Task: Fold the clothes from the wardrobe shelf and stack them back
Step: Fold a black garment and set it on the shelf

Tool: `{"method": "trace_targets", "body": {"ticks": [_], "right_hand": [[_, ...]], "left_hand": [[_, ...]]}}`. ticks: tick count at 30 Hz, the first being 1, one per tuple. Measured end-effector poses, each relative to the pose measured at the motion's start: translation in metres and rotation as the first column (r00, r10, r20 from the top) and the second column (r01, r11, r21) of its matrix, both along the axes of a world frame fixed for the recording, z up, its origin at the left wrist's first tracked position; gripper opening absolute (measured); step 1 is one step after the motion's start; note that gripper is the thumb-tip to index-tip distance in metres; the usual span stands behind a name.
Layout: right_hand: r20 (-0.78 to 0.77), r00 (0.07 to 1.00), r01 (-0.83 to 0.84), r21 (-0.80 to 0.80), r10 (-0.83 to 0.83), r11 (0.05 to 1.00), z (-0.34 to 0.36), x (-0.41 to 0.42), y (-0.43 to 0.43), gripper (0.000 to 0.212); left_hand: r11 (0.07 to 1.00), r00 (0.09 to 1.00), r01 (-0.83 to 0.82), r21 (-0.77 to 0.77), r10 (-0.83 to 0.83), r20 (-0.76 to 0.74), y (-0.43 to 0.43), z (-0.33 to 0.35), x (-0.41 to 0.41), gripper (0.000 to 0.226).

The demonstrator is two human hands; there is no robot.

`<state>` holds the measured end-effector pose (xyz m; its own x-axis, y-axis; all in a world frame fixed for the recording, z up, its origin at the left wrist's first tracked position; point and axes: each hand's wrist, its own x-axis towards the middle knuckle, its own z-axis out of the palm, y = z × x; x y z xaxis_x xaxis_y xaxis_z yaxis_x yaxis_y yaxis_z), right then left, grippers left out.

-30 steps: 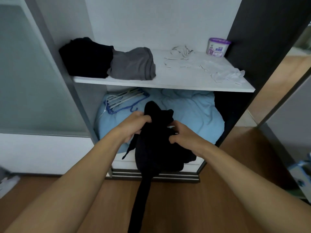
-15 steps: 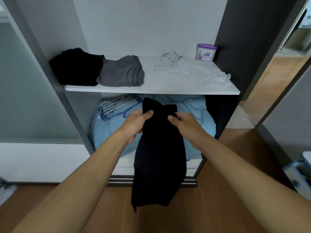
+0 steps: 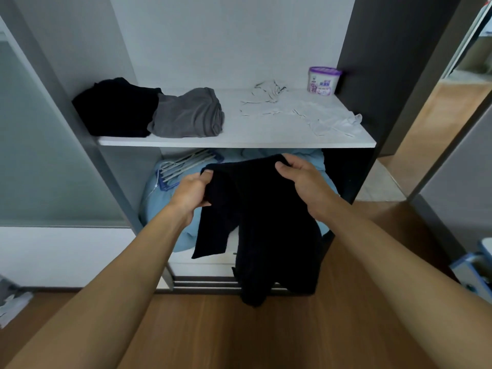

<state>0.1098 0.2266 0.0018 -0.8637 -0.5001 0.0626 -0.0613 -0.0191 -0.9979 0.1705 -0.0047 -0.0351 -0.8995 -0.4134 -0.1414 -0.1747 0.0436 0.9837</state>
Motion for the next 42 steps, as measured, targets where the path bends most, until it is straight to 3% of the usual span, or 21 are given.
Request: {"method": "trace_targets", "body": {"ticks": [5, 9, 12, 14, 16, 17, 19, 21, 24, 25, 27, 29, 32, 34, 36, 38, 39, 42], "right_hand": [[-0.037, 0.987, 0.162, 0.163, -0.158, 0.973, -0.018, -0.01, 0.011, 0.025], [-0.226, 0.969, 0.176, 0.352, -0.099, 0.919, -0.036, -0.012, 0.015, 0.036], [-0.108, 0.991, -0.019, 0.44, 0.074, 0.898, -0.038, -0.001, 0.018, 0.035], [-0.028, 0.968, -0.188, 0.583, 0.251, 0.791, -0.04, 0.007, 0.014, 0.041], [-0.014, 0.945, -0.229, 0.681, 0.325, 0.695, -0.045, 0.013, 0.005, 0.038], [-0.037, 0.954, -0.196, 0.671, 0.296, 0.715, -0.047, 0.015, 0.001, 0.036], [-0.019, 0.992, -0.096, 0.495, 0.122, 0.864, -0.045, 0.019, -0.005, 0.029], [0.164, 0.986, -0.033, 0.196, 0.0, 0.98, -0.042, 0.017, -0.004, 0.026], [0.431, 0.901, 0.004, -0.132, 0.053, 0.991, -0.039, 0.013, 0.0, 0.047], [0.489, 0.869, 0.008, -0.165, 0.075, 0.986, -0.038, 0.012, 0.001, 0.05], [0.561, 0.818, 0.0, -0.221, 0.127, 0.975, -0.039, 0.011, 0.003, 0.05], [0.584, 0.794, 0.007, -0.283, 0.167, 0.959, -0.042, 0.01, 0.004, 0.048], [0.6, 0.776, 0.024, -0.336, 0.194, 0.942, -0.045, 0.008, 0.004, 0.044], [0.606, 0.769, 0.025, -0.348, 0.205, 0.937, -0.045, 0.007, 0.003, 0.043], [0.612, 0.764, 0.035, -0.357, 0.205, 0.934, -0.044, 0.006, 0.003, 0.043], [0.624, 0.755, 0.054, -0.364, 0.2, 0.93, -0.044, 0.007, 0.003, 0.043], [0.629, 0.752, 0.061, -0.365, 0.198, 0.929, -0.044, 0.007, 0.003, 0.044], [0.639, 0.743, 0.082, -0.381, 0.198, 0.921, -0.043, 0.006, 0.007, 0.044]], "left_hand": [[0.992, 0.996, -0.046, -0.121, 0.035, -0.086, -0.003, 0.01, 0.003, 0.035], [0.996, 0.991, -0.036, -0.08, 0.025, -0.133, 0.002, 0.021, -0.001, 0.027], [0.997, 0.984, -0.013, -0.07, 0.0, -0.177, 0.007, 0.029, -0.007, 0.029], [0.997, 0.975, 0.046, -0.068, -0.059, -0.216, 0.013, 0.034, -0.011, 0.035], [0.988, 0.954, 0.144, -0.047, -0.152, -0.258, 0.018, 0.036, -0.016, 0.037], [0.98, 0.943, 0.196, -0.031, -0.197, -0.268, 0.02, 0.036, -0.019, 0.035], [0.967, 0.935, 0.255, -0.01, -0.249, -0.254, 0.021, 0.029, -0.022, 0.024], [0.974, 0.959, 0.22, -0.055, -0.226, -0.173, 0.015, 0.008, -0.022, 0.032], [0.983, 0.994, 0.079, -0.164, -0.065, 0.091, 0.005, -0.036, -0.006, 0.057], [0.992, 0.985, 0.061, -0.107, -0.042, 0.165, 0.002, -0.05, 0.003, 0.058], [0.982, 0.959, 0.119, 0.144, -0.152, 0.24, -0.003, -0.073, 0.02, 0.054], [0.9, 0.921, 0.271, 0.342, -0.346, 0.179, -0.004, -0.087, 0.035, 0.055], [0.79, 0.87, 0.439, 0.428, -0.493, 0.015, -0.002, -0.095, 0.046, 0.072], [0.775, 0.835, 0.52, 0.359, -0.549, -0.025, 0.005, -0.09, 0.046, 0.071], [0.828, 0.835, 0.544, 0.137, -0.55, 0.002, 0.014, -0.083, 0.04, 0.045], [0.895, 0.899, 0.439, -0.084, -0.437, 0.036, 0.021, -0.083, 0.029, 0.015], [0.912, 0.923, 0.386, -0.137, -0.383, 0.044, 0.024, -0.084, 0.025, 0.014], [0.928, 0.933, 0.36, -0.095, -0.356, 0.062, 0.025, -0.08, 0.026, 0.024]]}}
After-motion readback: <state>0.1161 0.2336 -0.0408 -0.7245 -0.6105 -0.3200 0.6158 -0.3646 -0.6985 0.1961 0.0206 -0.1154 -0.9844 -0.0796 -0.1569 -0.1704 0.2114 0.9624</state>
